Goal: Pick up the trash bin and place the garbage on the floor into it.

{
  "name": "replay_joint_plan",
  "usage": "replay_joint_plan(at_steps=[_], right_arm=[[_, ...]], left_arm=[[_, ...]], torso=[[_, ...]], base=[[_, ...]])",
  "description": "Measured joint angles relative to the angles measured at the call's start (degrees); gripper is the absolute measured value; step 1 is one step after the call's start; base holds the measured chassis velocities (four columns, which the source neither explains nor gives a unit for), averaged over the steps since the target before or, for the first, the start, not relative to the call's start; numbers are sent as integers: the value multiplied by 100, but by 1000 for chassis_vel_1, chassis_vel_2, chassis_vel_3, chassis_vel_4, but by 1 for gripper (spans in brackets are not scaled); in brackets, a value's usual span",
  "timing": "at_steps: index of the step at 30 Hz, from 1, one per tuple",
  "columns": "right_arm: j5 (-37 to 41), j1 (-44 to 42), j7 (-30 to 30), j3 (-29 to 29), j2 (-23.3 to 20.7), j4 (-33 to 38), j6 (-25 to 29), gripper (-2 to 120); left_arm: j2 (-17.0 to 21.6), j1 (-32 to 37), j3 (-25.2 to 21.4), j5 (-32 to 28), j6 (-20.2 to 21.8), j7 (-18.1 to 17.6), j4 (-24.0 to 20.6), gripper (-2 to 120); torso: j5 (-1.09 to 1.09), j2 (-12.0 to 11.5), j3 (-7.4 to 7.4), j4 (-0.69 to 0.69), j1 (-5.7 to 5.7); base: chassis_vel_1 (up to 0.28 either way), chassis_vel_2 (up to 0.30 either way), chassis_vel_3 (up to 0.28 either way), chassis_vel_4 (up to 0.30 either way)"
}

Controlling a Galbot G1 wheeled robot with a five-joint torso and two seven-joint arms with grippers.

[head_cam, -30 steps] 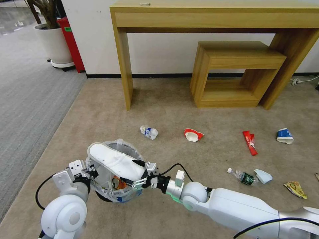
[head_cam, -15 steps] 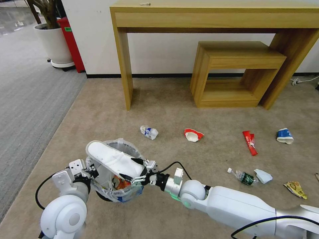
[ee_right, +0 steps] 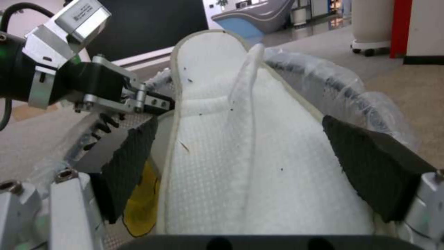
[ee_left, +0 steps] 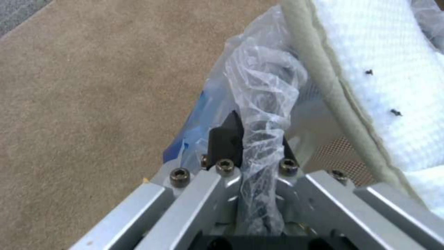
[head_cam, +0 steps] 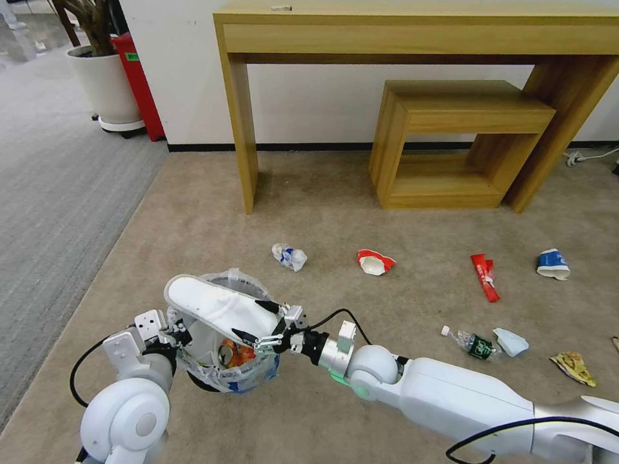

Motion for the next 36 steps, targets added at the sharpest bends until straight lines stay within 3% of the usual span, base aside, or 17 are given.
replay_joint_plan(at_steps=[11, 26, 36], right_arm=[[-3, -45, 26, 11, 92, -64, 0, 89], [-30, -63, 34, 0, 148, -164, 53, 32], [-54, -67, 31, 27, 192, -246, 92, 18]], left_arm=[[-8, 1, -2, 1, -6, 4, 6, 1], [-43, 0, -13, 0, -14, 15, 3, 1], [-65, 11, -13, 7, -20, 20, -3, 1]], torso=[[0, 0, 0, 0, 0], [0, 0, 0, 0, 0], [0, 0, 0, 0, 0]], base=[[0, 0, 0, 0], [0, 0, 0, 0], [0, 0, 0, 0]])
